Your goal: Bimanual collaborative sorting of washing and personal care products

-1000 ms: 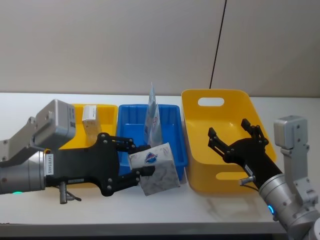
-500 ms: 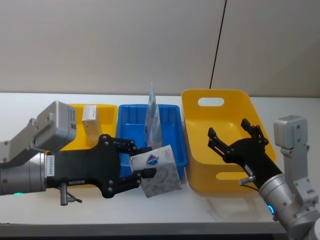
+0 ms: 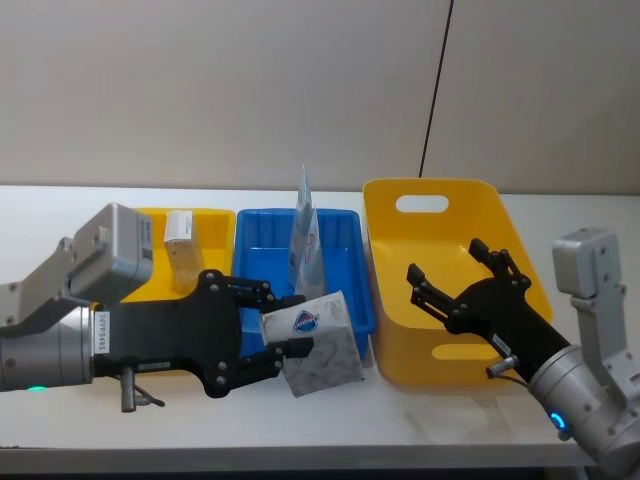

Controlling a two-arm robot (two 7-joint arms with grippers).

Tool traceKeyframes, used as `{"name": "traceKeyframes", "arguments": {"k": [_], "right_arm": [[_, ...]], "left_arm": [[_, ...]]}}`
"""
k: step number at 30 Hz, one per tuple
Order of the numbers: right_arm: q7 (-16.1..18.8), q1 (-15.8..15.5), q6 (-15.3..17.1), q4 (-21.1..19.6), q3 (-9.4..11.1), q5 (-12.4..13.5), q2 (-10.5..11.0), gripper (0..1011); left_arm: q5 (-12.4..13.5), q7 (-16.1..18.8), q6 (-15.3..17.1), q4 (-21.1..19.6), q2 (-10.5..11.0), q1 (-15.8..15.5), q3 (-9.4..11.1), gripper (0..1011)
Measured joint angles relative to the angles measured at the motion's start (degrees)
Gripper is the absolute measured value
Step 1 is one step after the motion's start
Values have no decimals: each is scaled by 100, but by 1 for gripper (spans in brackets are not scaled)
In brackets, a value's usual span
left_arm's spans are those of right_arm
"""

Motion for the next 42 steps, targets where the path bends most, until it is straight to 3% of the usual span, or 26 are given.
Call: {"name": "traceKeyframes", "arguments": {"k": [15, 24, 26, 32, 42], "right_arm": [[1237, 93, 185, -104, 104, 535, 746, 1000], [2157, 179, 315, -156, 155, 879, 1379, 1000], [2224, 183, 322, -158, 156, 899, 1408, 1000], [2873, 268, 353, -175, 157, 1069, 1863, 1000], [3743, 463, 199, -167, 67, 1203, 2348, 1000]], "left_arm": [[0, -6, 0, 0, 0, 0, 3, 356], [1, -6, 0, 0, 0, 0, 3, 356], [0, -6, 0, 0, 0, 0, 3, 356], [1, -6, 0, 0, 0, 1, 3, 355], [1, -5, 0, 0, 0, 0, 3, 356]]}}
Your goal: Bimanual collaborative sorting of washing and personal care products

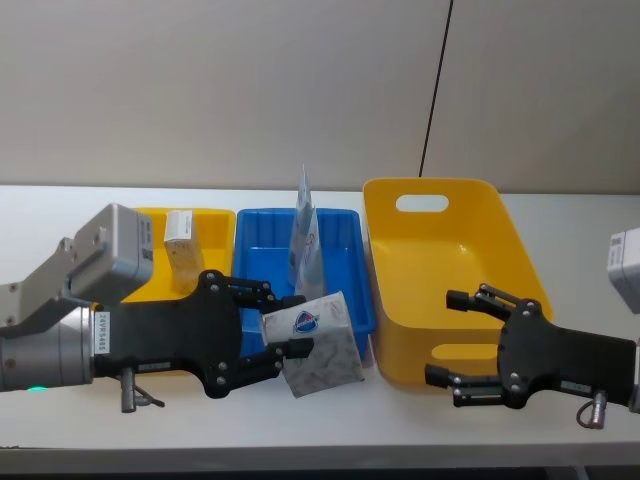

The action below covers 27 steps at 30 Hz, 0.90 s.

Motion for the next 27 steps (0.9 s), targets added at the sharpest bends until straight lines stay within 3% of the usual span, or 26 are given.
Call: {"name": "traceKeyframes", "arguments": {"k": [9, 27], "right_arm": [[587, 281, -355, 43, -194, 45, 85, 1000], [855, 741, -592, 161, -672, 13, -231, 1000]], "left_arm": [[0, 0, 0, 0, 0, 0, 0, 356], [0, 0, 0, 0, 0, 0, 0, 356]]}}
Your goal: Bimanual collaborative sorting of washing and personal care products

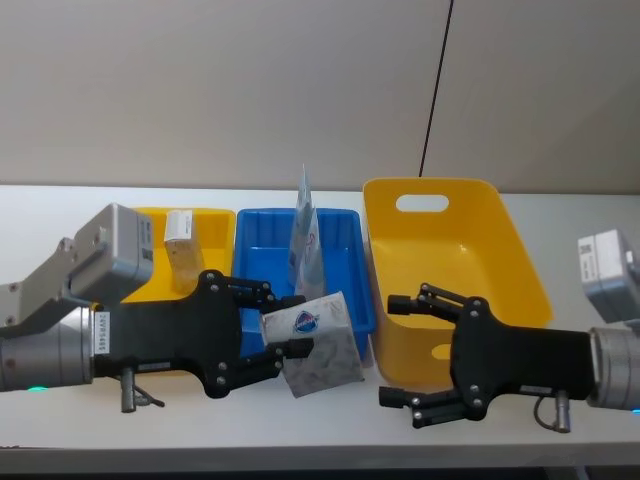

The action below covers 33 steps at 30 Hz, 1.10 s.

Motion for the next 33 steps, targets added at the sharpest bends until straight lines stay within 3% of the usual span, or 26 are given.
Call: {"name": "traceKeyframes", "arguments": {"k": [20, 33], "right_arm": [[136, 631, -110, 531, -655, -345, -458, 1000], [174, 937, -159, 849, -943, -511, -666, 1000]], "left_arm": [[0, 0, 0, 0, 1, 0, 0, 356], [0, 0, 0, 0, 1, 0, 0, 356]]}}
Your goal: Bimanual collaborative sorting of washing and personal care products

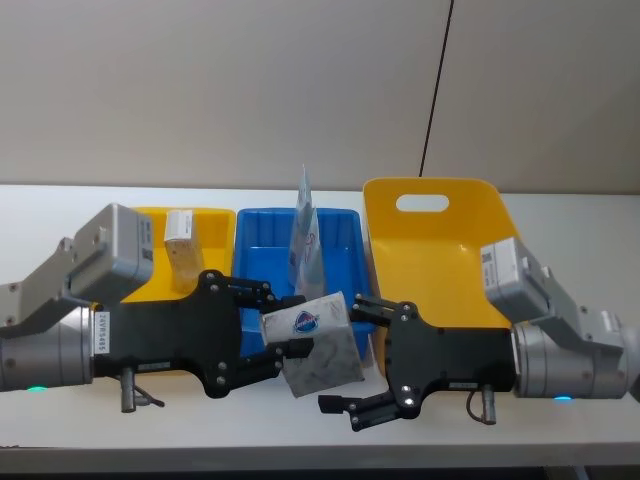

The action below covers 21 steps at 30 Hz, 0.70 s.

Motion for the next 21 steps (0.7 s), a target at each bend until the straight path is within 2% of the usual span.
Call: {"name": "traceKeyframes", "arguments": {"k": [3, 6, 21], "right_arm": [[4, 41, -2, 45, -44, -18, -24, 996], [9, 78, -4, 80, -79, -36, -45, 944], [14, 165, -7, 166, -156, -75, -93, 518]], "left_arm": [[0, 0, 0, 0, 0, 0, 0, 356], [0, 0, 0, 0, 0, 0, 0, 356], [0, -5, 0, 0, 0, 0, 0, 355]]}}
